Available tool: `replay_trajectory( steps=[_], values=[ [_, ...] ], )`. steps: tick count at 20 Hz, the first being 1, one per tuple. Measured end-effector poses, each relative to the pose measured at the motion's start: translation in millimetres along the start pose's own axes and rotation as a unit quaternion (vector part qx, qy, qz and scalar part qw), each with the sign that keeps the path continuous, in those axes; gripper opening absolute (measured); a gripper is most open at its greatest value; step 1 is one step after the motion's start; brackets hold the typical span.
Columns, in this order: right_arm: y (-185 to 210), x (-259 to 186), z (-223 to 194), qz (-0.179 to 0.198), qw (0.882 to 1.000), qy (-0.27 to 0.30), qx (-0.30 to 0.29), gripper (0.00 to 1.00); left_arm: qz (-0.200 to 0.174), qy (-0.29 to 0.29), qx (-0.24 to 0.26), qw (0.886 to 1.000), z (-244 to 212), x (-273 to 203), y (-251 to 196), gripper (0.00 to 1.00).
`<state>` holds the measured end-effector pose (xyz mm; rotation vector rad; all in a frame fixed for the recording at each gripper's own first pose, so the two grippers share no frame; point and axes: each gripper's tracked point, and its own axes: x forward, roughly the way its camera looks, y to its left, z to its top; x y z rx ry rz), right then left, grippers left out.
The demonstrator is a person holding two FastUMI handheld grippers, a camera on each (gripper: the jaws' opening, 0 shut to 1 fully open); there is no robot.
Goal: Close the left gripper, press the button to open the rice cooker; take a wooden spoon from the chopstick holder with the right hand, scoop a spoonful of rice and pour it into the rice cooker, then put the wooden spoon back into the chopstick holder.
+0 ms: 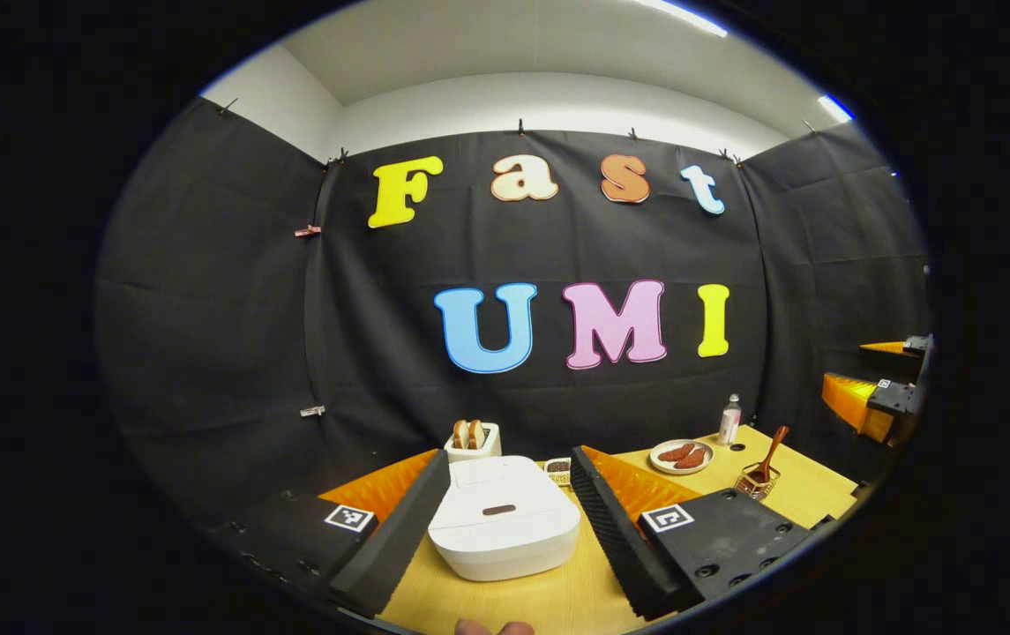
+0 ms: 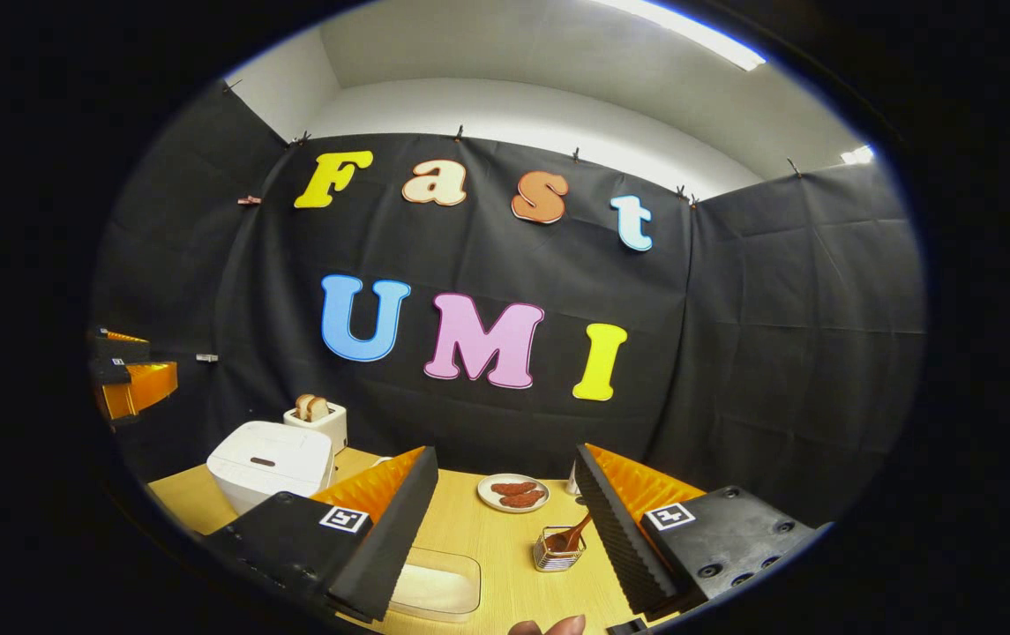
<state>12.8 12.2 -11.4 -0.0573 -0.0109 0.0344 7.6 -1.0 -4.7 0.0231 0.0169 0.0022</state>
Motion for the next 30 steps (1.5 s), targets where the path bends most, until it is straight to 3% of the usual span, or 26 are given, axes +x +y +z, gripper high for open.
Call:
replay_trajectory(
  steps=[5, 6, 8, 10, 12, 15, 16, 20, 26, 30],
  values=[
    [2, -1, 0, 0.002, 1.000, -0.001, -0.008, 0.98, -0.011, 0.008, -0.013, 1.000, -8, 3, 3, 0.91],
    [3, -1, -1, 0.002, 1.000, -0.001, -0.011, 0.98, -0.013, 0.004, -0.014, 1.000, -6, 4, 3, 0.84],
    [1, 2, -2, 0.000, 1.000, -0.003, -0.016, 0.98, -0.016, -0.004, -0.015, 1.000, -3, 6, 4, 0.49],
    [0, 2, -1, -0.002, 1.000, -0.001, -0.015, 0.98, -0.044, -0.006, -0.012, 0.999, -2, 13, -4, 0.14],
    [-3, 2, -3, -0.006, 1.000, 0.003, -0.014, 0.98, -0.072, 0.008, -0.007, 0.997, -11, 21, -9, 0.08],
    [-12, -2, -5, -0.020, 1.000, 0.007, -0.016, 0.98, -0.100, 0.047, -0.023, 0.994, -31, 44, -7, 0.10],
    [-14, -5, -6, -0.024, 1.000, 0.007, -0.014, 0.98, -0.104, 0.065, -0.030, 0.992, -42, 54, -3, 0.06],
    [-30, -14, -13, -0.044, 0.999, 0.016, -0.023, 0.98, -0.138, 0.146, -0.059, 0.978, -85, 101, 9, 0.06],
    [-66, -32, -24, -0.091, 0.995, 0.027, -0.019, 0.98, -0.162, 0.220, -0.070, 0.959, -138, 166, 20, 0.06],
    [-83, -41, -30, -0.114, 0.993, 0.038, -0.020, 0.98, -0.164, 0.264, -0.105, 0.944, -166, 197, 26, 0.06]
  ],
)
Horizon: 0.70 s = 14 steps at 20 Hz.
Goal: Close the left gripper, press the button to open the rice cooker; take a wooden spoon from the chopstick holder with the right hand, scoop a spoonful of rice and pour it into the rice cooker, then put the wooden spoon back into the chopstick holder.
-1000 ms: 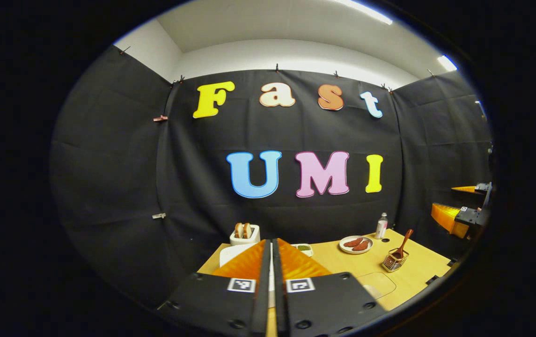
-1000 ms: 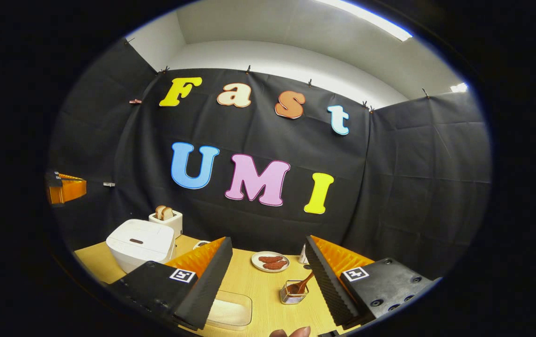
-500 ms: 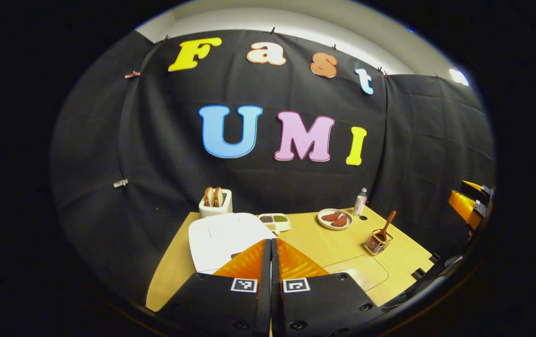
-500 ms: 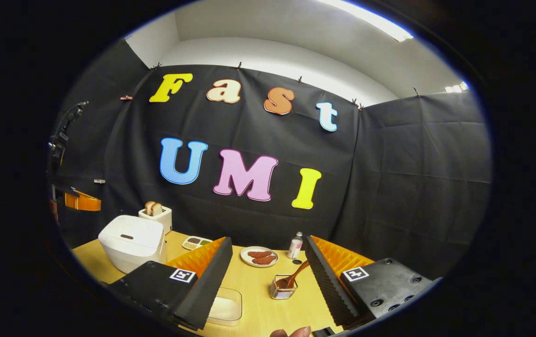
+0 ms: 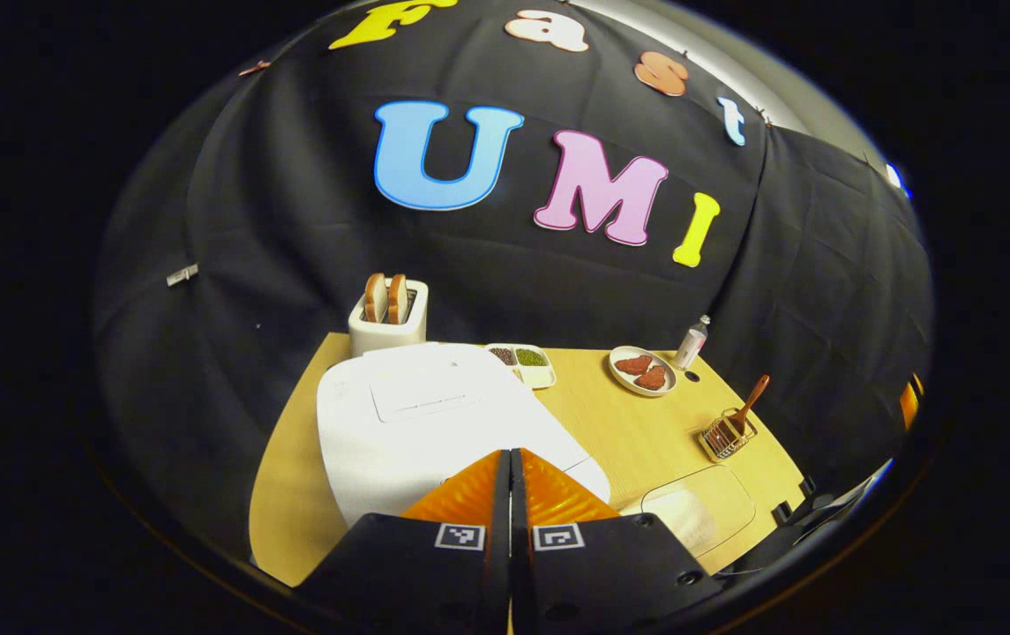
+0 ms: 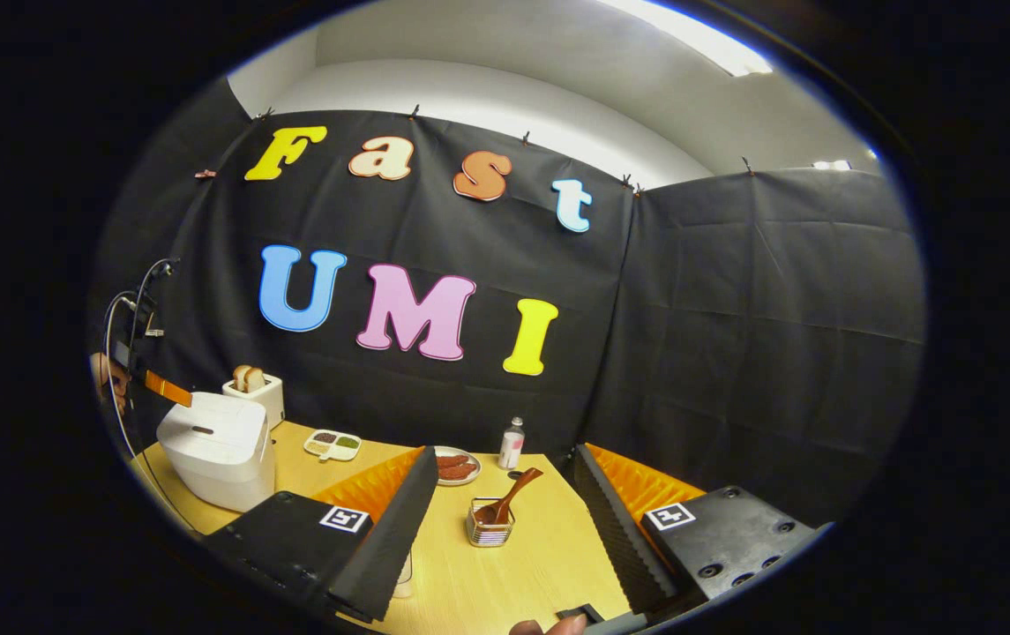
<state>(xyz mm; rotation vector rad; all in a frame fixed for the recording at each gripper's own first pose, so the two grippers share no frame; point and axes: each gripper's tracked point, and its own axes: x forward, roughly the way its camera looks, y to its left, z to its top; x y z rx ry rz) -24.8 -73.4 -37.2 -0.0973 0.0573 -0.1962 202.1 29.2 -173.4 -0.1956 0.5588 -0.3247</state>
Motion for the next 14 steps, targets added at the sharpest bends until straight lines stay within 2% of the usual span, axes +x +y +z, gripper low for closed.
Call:
replay_trajectory(
  steps=[4, 11, 14],
  values=[
    [-10, -3, 3, -0.016, 1.000, 0.001, 0.000, 0.98, 0.010, 0.050, 0.000, 0.999, -19, 26, 10, 0.06],
    [-18, -7, -3, -0.029, 1.000, 0.007, -0.005, 0.98, 0.020, 0.094, -0.006, 0.995, -38, 42, 18, 0.06],
    [-18, -8, -2, -0.030, 1.000, 0.006, -0.004, 0.98, 0.020, 0.096, -0.013, 0.995, -40, 46, 20, 0.06]
  ],
)
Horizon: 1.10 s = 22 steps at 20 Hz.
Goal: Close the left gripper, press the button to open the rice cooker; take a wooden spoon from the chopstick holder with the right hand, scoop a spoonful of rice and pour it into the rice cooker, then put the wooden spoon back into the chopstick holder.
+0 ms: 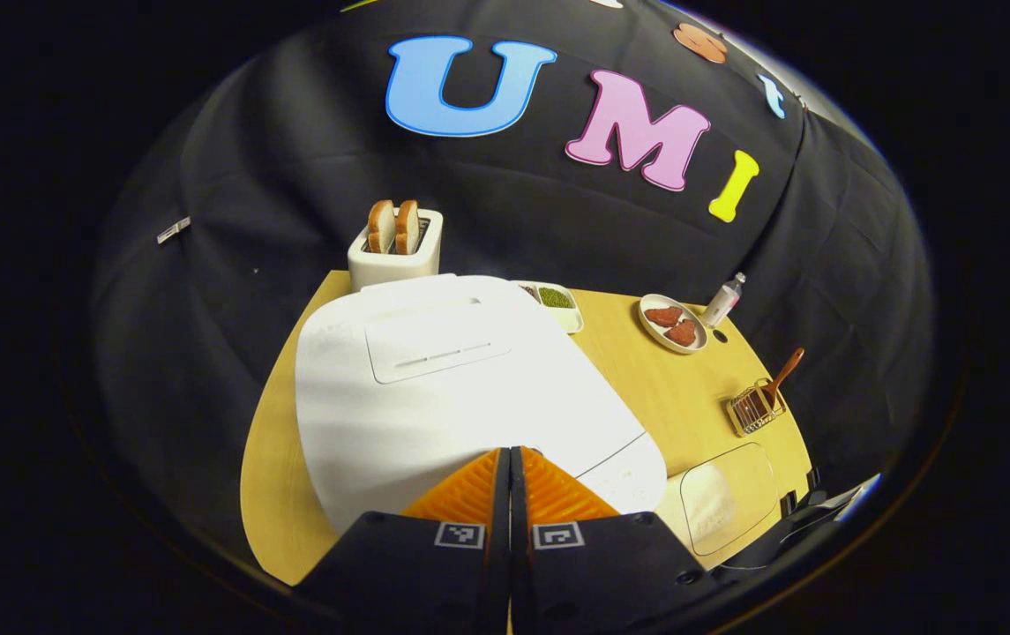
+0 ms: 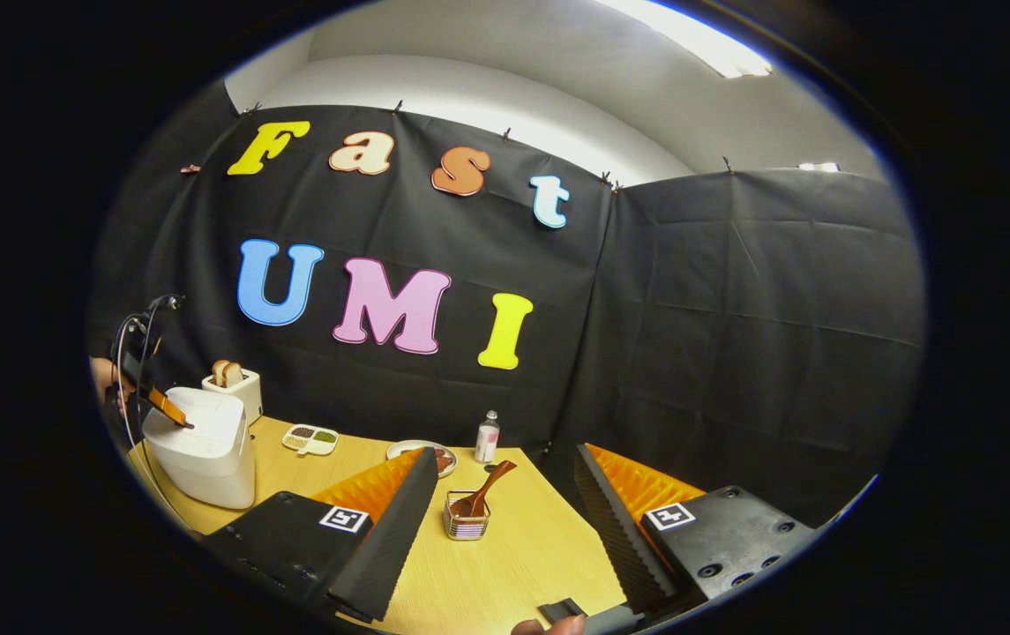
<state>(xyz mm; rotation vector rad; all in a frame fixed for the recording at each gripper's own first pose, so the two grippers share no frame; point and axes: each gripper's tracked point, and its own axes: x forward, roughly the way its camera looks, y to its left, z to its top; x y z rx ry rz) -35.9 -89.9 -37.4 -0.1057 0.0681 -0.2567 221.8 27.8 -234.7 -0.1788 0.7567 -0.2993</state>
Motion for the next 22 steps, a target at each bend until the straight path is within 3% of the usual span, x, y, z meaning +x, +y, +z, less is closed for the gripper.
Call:
replay_trajectory(
  steps=[9, 15, 20, 22],
  values=[
    [2, -1, 1, 0.003, 1.000, -0.001, 0.001, 0.98, 0.030, 0.025, 0.047, 0.998, -3, 0, 0, 0.07],
    [-9, -4, 7, -0.005, 1.000, -0.007, 0.007, 0.98, 0.048, -0.086, 0.057, 0.994, 62, -37, -4, 0.06],
    [-11, -9, 12, -0.007, 1.000, -0.010, 0.007, 0.98, 0.074, -0.216, 0.046, 0.972, 127, -82, -1, 0.06],
    [-11, -12, 14, -0.005, 1.000, -0.012, 0.006, 0.98, 0.074, -0.243, 0.040, 0.966, 137, -97, -6, 0.05]
  ],
)
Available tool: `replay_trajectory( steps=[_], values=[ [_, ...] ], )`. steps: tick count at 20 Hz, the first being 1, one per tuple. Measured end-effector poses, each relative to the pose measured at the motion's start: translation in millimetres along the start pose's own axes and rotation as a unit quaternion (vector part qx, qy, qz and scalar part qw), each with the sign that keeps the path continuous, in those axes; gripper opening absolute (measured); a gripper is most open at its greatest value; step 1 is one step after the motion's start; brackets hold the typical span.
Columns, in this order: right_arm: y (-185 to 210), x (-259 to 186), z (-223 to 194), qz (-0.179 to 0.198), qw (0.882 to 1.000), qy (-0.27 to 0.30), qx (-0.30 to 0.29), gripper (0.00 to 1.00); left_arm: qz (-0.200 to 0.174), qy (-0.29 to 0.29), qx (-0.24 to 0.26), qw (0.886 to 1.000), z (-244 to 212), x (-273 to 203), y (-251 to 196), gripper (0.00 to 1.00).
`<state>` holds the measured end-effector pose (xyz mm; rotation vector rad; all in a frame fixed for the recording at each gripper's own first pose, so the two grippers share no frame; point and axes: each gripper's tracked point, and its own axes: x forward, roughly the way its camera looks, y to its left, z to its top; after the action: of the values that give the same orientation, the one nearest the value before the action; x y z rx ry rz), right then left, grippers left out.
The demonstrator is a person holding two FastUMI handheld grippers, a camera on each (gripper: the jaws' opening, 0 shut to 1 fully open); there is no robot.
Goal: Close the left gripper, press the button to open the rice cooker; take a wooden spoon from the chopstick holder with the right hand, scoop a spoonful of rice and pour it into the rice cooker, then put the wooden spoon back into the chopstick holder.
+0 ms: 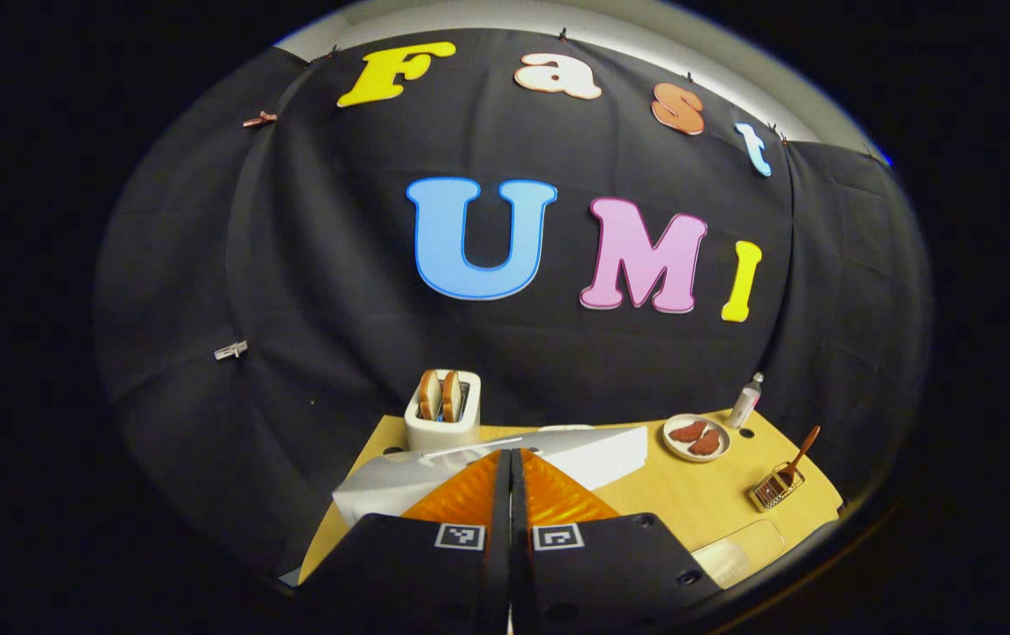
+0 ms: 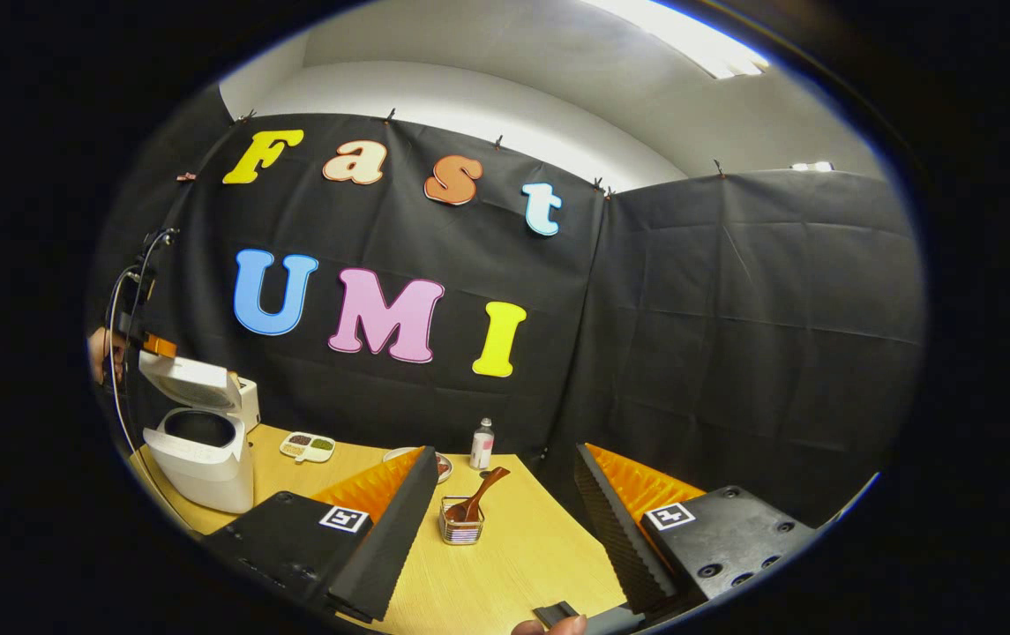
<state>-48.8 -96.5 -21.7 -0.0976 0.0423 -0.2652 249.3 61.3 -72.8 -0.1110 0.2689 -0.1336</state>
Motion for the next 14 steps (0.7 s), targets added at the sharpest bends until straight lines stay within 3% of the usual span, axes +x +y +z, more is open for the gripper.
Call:
replay_trajectory(
  steps=[3, 5, 8, 9, 14],
  values=[
    [2, 0, -2, 0.005, 1.000, 0.004, 0.003, 0.98, 0.011, -0.038, -0.007, 0.999, 16, -16, 2, 0.07],
    [1, 3, -3, 0.009, 1.000, 0.008, 0.005, 0.98, 0.002, -0.064, -0.010, 0.998, 26, -31, -7, 0.17],
    [0, 11, -12, 0.019, 1.000, 0.017, 0.000, 0.98, 0.008, -0.088, 0.011, 0.996, 31, -52, -12, 0.91],
    [1, 18, -16, 0.026, 0.999, 0.021, 0.000, 0.98, 0.011, -0.094, 0.017, 0.995, 33, -61, -18, 0.95],
    [-4, 55, -40, 0.066, 0.996, 0.043, 0.034, 0.98, 0.001, -0.101, 0.006, 0.995, 27, -94, -64, 0.96]
  ],
)
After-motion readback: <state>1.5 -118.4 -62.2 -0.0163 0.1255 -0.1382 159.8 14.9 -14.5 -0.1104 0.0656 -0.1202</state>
